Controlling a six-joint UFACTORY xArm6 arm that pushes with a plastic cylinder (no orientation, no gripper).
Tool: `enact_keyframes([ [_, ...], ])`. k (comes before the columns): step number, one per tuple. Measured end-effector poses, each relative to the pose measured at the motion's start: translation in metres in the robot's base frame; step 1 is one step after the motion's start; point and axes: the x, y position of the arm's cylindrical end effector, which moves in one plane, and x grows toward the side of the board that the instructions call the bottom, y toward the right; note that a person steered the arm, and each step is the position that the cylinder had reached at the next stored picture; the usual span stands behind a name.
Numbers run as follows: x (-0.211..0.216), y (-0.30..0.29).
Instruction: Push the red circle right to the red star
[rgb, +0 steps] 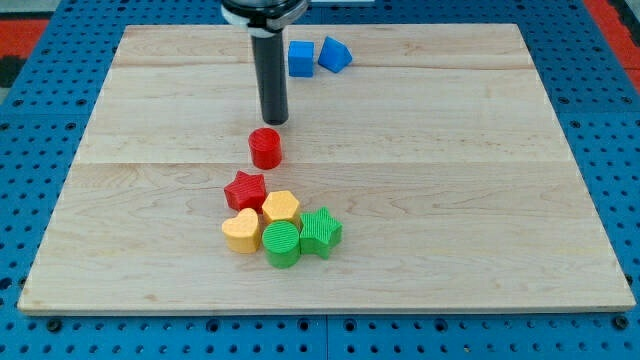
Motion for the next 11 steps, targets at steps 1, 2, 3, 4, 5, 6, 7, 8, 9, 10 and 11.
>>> enact_keyframes([
  [1, 0.019, 0.033],
  [2, 0.041, 0.051],
  [3, -0.009, 0.036],
  [4, 0.002, -0.029],
  [5, 0.03, -0.041],
  [6, 0.031, 0.011],
  [7, 0.029, 0.006],
  [8, 0.012, 0.021],
  [9, 0.015, 0.042],
  [10, 0.041, 0.045],
  [11, 0.069, 0.034],
])
